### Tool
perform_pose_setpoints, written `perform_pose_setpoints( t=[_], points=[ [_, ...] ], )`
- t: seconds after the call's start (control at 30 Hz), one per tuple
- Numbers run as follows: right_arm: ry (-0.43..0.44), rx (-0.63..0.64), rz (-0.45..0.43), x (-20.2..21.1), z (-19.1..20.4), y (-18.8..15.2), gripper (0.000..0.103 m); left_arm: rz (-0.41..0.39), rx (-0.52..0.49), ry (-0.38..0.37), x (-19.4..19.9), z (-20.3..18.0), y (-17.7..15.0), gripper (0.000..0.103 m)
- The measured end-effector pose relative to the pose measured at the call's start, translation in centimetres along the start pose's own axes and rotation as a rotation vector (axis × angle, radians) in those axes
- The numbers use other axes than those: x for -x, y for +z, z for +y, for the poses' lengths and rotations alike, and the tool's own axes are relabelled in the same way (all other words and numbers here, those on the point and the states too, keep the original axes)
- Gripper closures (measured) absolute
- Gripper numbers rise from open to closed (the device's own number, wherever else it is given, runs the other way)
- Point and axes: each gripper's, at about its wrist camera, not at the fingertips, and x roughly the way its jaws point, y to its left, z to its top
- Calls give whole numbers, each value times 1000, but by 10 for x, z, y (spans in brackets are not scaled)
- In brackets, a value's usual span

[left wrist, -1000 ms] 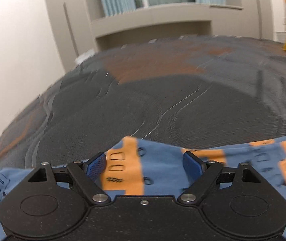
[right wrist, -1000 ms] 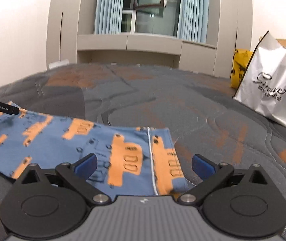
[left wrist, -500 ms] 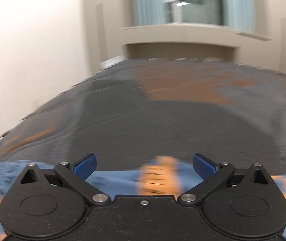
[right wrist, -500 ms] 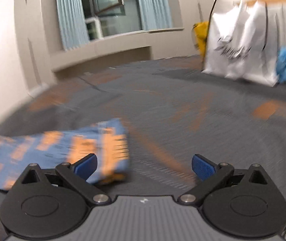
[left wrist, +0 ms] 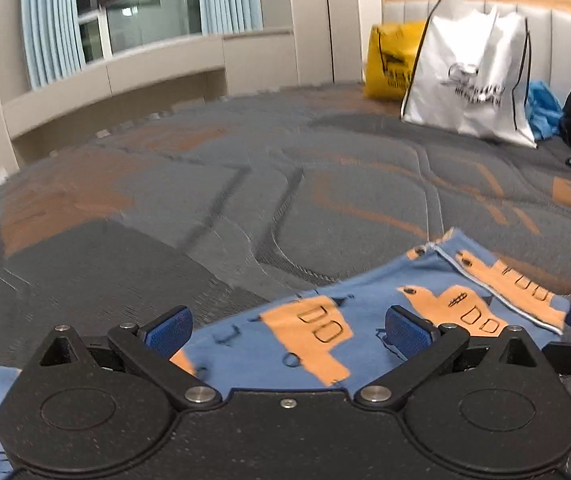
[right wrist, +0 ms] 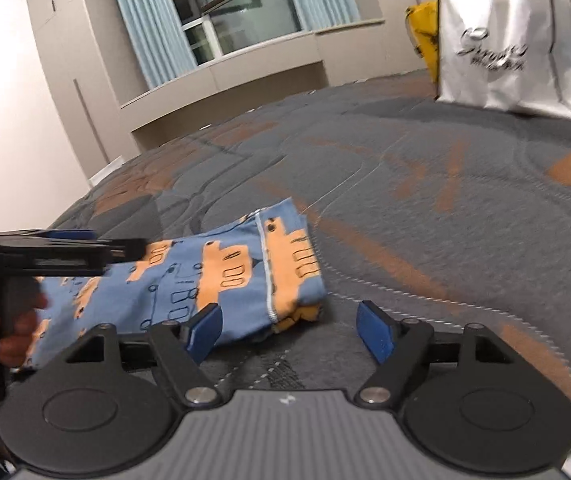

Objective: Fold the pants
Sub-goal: 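Grasp the folded pants edge with the right gripper, then grasp the folded edge with the left gripper beside the right gripper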

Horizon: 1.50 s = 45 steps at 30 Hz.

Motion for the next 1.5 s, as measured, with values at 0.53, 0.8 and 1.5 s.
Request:
perform_pose_setpoints(
  t=[0.53, 0.8, 1.5],
  points=[
    [162, -263, 46, 0, -14, -5, 53, 45, 174, 5, -22, 41, -15, 0],
    [61, -463, -113, -15, -23, -6, 70, 40, 191, -3, -22, 44, -17, 0],
    [-239, 555, -245, -38, 147, -22, 86, 115, 455, -573, -25, 45, 38, 15]
  ],
)
